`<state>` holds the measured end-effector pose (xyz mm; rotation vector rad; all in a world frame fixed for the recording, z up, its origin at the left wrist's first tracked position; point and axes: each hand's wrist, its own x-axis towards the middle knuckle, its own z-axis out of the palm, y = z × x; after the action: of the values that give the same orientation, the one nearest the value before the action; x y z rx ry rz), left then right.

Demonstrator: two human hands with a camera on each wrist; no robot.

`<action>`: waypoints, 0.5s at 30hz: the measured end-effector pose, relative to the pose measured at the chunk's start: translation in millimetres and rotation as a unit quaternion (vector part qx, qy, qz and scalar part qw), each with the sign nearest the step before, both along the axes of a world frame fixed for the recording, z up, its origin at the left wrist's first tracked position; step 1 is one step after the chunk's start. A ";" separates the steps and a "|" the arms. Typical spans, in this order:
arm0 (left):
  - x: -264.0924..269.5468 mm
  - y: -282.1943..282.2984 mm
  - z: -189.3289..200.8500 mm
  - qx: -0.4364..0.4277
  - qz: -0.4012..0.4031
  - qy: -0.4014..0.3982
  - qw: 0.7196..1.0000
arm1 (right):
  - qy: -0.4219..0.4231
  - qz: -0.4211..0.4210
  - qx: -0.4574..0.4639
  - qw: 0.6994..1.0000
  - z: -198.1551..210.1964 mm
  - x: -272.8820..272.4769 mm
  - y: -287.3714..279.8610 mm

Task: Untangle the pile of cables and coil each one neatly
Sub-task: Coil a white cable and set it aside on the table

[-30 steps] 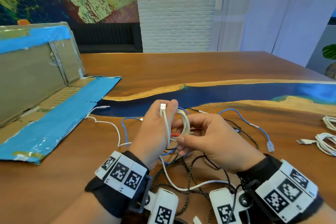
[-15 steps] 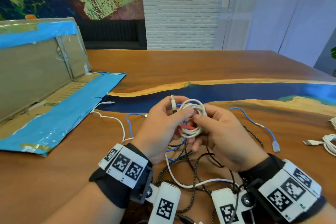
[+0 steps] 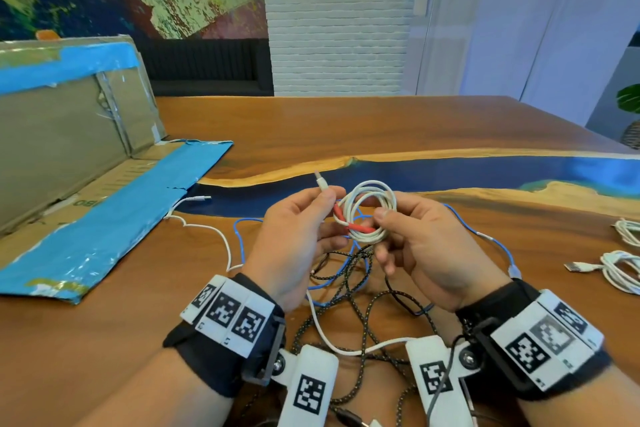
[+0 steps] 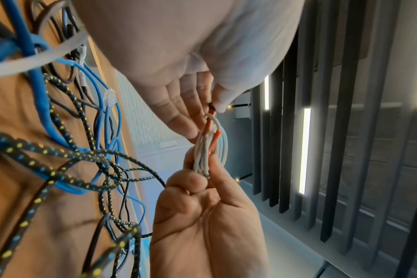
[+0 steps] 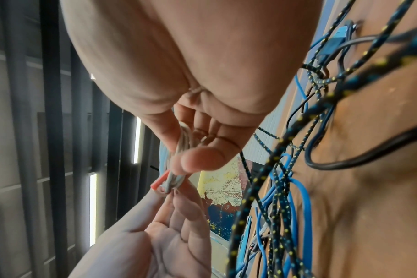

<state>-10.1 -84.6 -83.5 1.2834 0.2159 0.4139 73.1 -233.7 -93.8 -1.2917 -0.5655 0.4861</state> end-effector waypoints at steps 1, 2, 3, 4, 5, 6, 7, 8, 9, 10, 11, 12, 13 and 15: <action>-0.1 -0.2 0.4 -0.002 0.005 0.001 1.000 | -0.005 -0.001 -0.002 1.000 0.2 -0.1 -0.2; -0.1 0.0 0.6 -0.006 0.010 0.000 1.000 | -0.012 -0.003 -0.006 1.000 0.5 -0.6 -0.4; 0.2 0.5 0.6 -0.012 0.017 -0.002 1.000 | -0.017 -0.004 -0.012 1.000 0.5 -1.0 -0.3; 0.4 0.9 1.0 -0.018 0.026 -0.006 0.999 | -0.023 -0.004 -0.019 1.000 0.4 -1.2 0.1; 0.4 0.8 1.8 -0.021 0.035 -0.011 0.999 | -0.029 -0.006 -0.028 0.999 0.5 -1.2 0.4; 0.5 0.3 2.7 -0.021 0.043 -0.014 0.999 | -0.035 -0.008 -0.038 0.999 0.6 -0.9 0.5; 0.6 -0.2 3.1 -0.017 0.050 -0.017 0.998 | -0.039 -0.012 -0.048 0.998 0.5 -0.3 0.6; 0.5 -0.7 3.5 -0.011 0.055 -0.019 0.998 | -0.041 -0.016 -0.056 0.997 0.6 0.2 0.5; 0.1 -1.2 4.1 -0.004 0.059 -0.021 0.998 | -0.043 -0.017 -0.060 0.997 0.8 0.4 0.2; 0.0 -1.1 4.5 0.000 0.062 -0.022 0.998 | -0.044 -0.014 -0.063 0.997 0.9 0.3 -0.1; 0.1 -0.5 4.7 0.002 0.067 -0.022 0.998 | -0.047 -0.009 -0.065 0.997 1.0 0.1 -0.2; 0.3 0.4 4.9 -0.001 0.073 -0.022 0.997 | -0.049 -0.001 -0.066 0.997 1.4 -0.4 -0.4; 0.3 1.1 5.3 -0.007 0.079 -0.022 0.997 | -0.052 0.006 -0.067 0.996 1.6 -1.0 -0.6; 0.1 2.9 5.7 -0.007 0.089 -0.014 0.996 | -0.054 0.022 -0.065 0.996 2.3 -3.4 -0.8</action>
<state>-10.0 -81.7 -77.8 1.2476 0.3103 0.5811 69.7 -234.4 -91.5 -1.4382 -0.6620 0.4978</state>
